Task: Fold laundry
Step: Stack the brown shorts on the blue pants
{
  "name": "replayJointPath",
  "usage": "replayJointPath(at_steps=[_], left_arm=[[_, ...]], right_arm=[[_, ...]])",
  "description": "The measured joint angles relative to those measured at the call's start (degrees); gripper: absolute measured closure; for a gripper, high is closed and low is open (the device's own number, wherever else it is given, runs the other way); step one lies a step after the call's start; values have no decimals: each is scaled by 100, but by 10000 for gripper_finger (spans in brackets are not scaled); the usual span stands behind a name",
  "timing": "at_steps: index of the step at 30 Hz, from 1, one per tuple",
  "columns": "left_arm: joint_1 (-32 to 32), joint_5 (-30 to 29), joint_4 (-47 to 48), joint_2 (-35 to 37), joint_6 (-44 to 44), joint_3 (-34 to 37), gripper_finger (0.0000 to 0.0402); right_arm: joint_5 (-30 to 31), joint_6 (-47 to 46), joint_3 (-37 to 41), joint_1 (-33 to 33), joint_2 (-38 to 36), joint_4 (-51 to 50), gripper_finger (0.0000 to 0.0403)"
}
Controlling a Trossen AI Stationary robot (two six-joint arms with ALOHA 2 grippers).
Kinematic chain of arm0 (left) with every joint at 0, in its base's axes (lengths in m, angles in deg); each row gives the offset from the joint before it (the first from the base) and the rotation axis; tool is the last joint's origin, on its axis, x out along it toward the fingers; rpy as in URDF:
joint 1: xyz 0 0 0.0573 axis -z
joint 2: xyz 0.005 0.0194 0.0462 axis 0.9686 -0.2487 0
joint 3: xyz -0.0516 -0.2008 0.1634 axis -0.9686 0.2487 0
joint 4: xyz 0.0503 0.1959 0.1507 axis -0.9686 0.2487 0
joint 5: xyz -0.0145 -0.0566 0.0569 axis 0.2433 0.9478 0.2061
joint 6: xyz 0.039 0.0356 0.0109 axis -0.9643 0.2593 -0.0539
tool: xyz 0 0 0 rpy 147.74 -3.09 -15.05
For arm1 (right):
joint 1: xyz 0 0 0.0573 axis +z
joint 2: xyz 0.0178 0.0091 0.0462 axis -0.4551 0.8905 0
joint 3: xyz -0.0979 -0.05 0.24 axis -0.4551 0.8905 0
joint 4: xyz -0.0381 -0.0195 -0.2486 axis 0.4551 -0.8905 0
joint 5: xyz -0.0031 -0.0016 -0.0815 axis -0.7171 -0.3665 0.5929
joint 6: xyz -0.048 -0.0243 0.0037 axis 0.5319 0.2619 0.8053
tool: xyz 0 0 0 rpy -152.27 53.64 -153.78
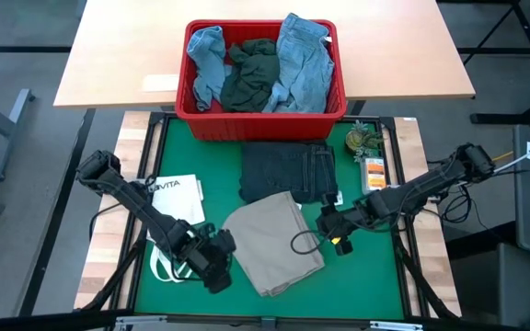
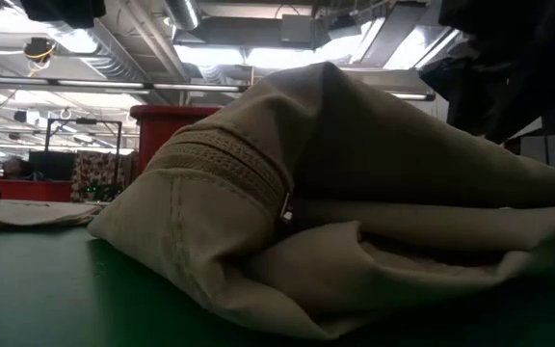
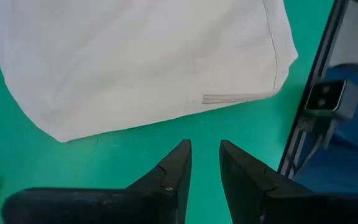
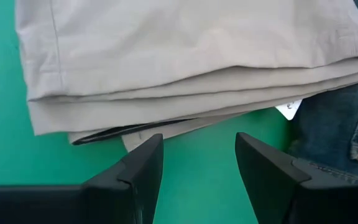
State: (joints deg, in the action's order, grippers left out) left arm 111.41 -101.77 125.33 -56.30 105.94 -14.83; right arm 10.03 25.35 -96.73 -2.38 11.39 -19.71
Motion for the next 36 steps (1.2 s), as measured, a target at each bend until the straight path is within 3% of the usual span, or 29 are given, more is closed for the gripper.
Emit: replayJointPath(at_steps=[6,10,15,18,24,30,36], left_arm=[[-2,-7,-24,0,430,0,266],[-5,-5,-27,0,667,0,227],[8,-6,-25,0,991,0,204],[40,-32,-138,-25,1326,74,203],[151,-41,-1084,-76,1861,668,203],[219,-50,-1843,-74,1909,1066,202],[262,-54,-2003,-74,1891,1203,202]], right_arm=[[-7,-167,0,2,0,4,200],[41,-983,0,-80,0,-19,188],[-13,-1050,0,-367,0,-65,174],[-377,-1431,-2,-555,44,-33,174],[-1748,-1560,0,-918,393,54,177],[-2474,-1426,0,-1108,846,421,178],[-2997,-1429,-2,-1213,1220,657,178]])
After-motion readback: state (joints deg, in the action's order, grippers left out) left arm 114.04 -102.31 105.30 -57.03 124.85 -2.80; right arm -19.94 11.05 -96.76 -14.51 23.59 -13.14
